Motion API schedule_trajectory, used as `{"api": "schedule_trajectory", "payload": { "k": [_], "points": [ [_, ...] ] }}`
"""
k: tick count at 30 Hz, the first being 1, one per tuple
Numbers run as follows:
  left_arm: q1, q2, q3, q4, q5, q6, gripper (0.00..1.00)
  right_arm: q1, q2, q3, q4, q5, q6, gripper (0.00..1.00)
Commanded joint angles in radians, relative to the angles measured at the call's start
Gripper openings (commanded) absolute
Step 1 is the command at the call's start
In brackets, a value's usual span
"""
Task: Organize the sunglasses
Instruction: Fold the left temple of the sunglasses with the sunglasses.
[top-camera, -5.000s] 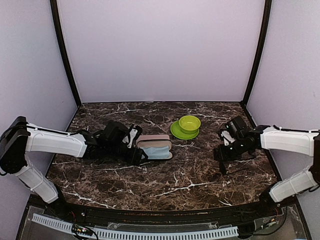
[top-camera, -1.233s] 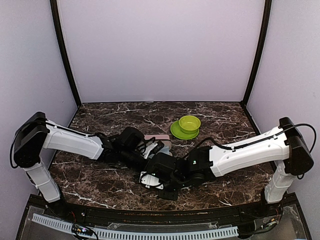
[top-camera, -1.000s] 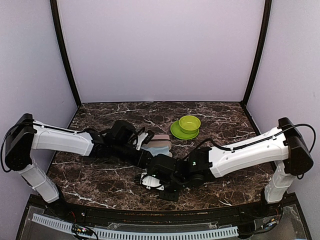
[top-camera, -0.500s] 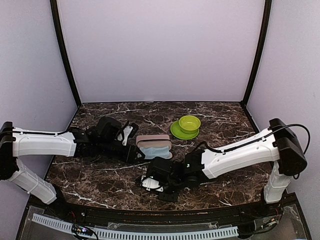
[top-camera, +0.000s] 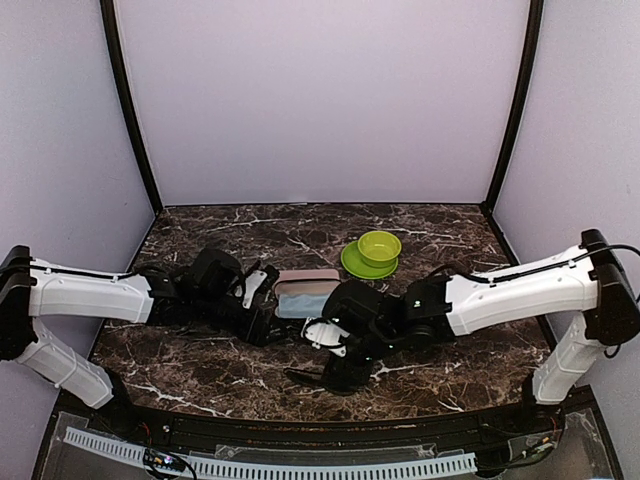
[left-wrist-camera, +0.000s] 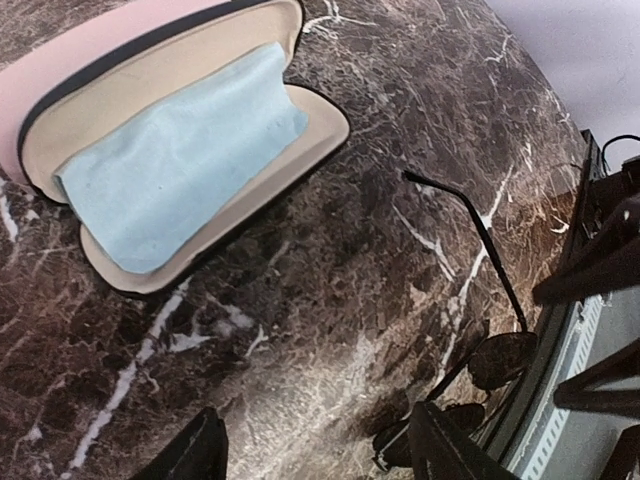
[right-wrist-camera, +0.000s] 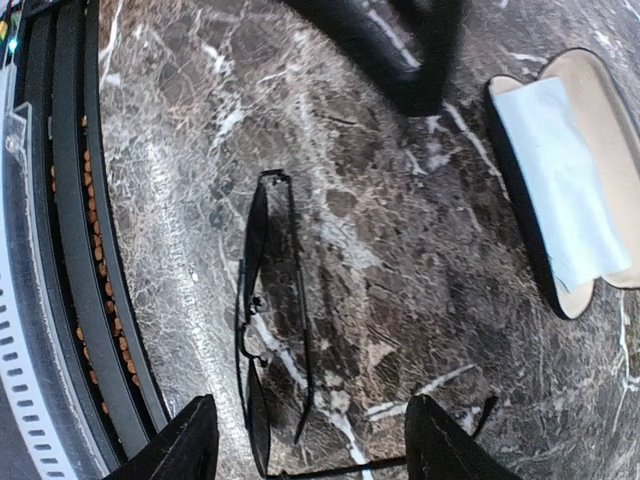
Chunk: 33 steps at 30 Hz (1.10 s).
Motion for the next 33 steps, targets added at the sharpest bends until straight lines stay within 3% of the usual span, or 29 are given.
{"api": "schedule_trajectory", "payload": {
  "k": [1, 7, 16, 22, 33],
  "points": [
    [-0.027, -0.038, -0.044, 0.106, 0.136, 0.067, 0.69, -0.057, -0.125, -0.094, 0.067, -0.053, 0.109, 0.66],
    [-0.119, 0.003, -0.021, 0.131, 0.177, 0.19, 0.81, -0.186, -0.238, -0.188, 0.031, -0.074, 0.31, 0.67],
    [-0.223, 0.11, 0.156, -0.067, 0.088, 0.488, 0.81, -0.3, -0.249, -0.317, 0.124, -0.224, 0.592, 0.6],
    [-0.269, 0.207, 0.259, -0.216, 0.023, 0.612, 0.81, -0.304, -0.219, -0.374, 0.252, -0.293, 0.677, 0.52],
    [-0.296, 0.336, 0.373, -0.331, -0.071, 0.673, 0.77, -0.311, -0.144, -0.406, 0.358, -0.345, 0.724, 0.45]
  ]
}}
